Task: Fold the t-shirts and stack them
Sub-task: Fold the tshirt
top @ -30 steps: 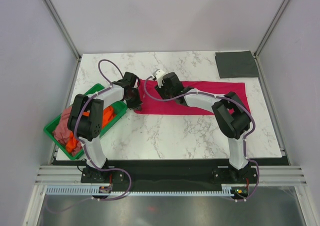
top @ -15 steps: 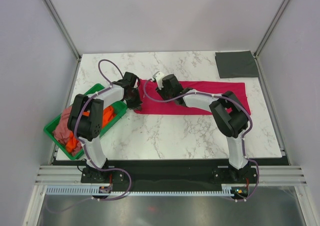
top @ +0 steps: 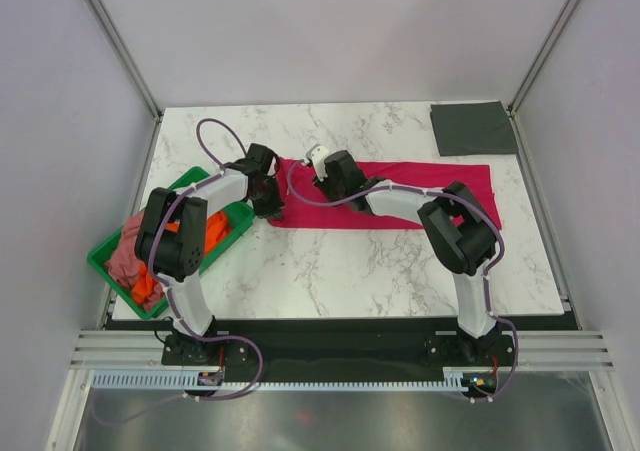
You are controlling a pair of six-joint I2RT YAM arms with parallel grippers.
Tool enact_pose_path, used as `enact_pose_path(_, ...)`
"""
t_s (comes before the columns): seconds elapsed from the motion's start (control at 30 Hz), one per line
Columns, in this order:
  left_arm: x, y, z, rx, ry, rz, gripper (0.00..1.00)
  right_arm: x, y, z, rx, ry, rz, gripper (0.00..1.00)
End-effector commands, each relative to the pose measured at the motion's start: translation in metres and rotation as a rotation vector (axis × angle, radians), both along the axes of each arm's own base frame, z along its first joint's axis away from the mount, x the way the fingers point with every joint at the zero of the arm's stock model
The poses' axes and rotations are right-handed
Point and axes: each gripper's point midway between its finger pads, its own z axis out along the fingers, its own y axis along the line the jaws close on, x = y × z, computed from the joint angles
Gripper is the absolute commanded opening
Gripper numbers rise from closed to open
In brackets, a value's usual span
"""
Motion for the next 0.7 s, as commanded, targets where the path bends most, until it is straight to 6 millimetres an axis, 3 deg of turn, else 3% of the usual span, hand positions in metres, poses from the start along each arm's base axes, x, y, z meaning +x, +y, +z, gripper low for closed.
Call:
enact_pose_path(0.0,0.006,0.004,-0.001,0.030,-0.011,-0.012,0.02,-0.004,0.008,0.000,0.023,-0.005,0.028,0.37)
enact_pose_path(0.23,0.006,0.005,-0.002,0.032,-0.008,-0.008,0.02,-0.002,0.005,-0.002,0.016,-0.010,0.003,0.36)
enact_pose_path(0.33,0.006,0.006,-0.001,0.040,-0.014,-0.004,0.02,0.008,-0.007,0.000,-0.024,-0.049,-0.068,0.19)
enact_pose_path(0.37,0.005,0.007,-0.002,0.044,-0.011,-0.003,0.02,0.010,-0.011,0.002,-0.029,-0.061,-0.084,0.09)
enact_pose_path(0.43,0.004,0.009,-0.003,0.052,-0.012,-0.002,0.02,0.017,-0.019,0.009,-0.043,-0.097,-0.137,0.01)
enact_pose_path(0.67,0.002,0.012,-0.004,0.067,-0.006,0.005,0.02,0.037,-0.044,0.025,-0.022,-0.155,-0.255,0.00)
